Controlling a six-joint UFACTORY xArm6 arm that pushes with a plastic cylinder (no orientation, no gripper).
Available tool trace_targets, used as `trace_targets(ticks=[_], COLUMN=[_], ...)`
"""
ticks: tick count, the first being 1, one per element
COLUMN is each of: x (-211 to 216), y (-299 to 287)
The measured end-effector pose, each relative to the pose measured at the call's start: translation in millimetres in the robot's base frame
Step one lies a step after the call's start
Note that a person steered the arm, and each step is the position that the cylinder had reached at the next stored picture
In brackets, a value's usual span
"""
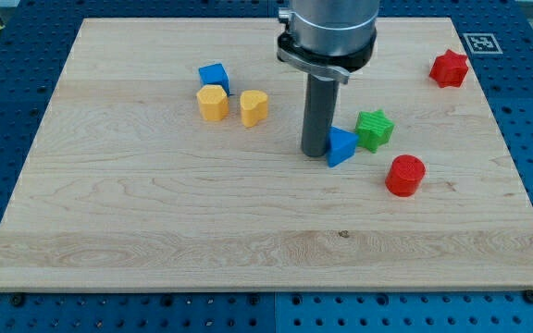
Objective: Touch the top of the cube
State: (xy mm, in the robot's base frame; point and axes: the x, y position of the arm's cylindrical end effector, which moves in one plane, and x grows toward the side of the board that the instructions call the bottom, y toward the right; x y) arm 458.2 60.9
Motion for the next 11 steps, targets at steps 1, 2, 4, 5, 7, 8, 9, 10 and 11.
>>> trace_targets(ticks=[1, 2, 4, 5, 7, 8, 9, 10, 11], x=[-9, -18, 22, 14, -113, -137, -146, -144, -144], y=[8, 13, -116, -216, -231, -197, -164, -150, -176])
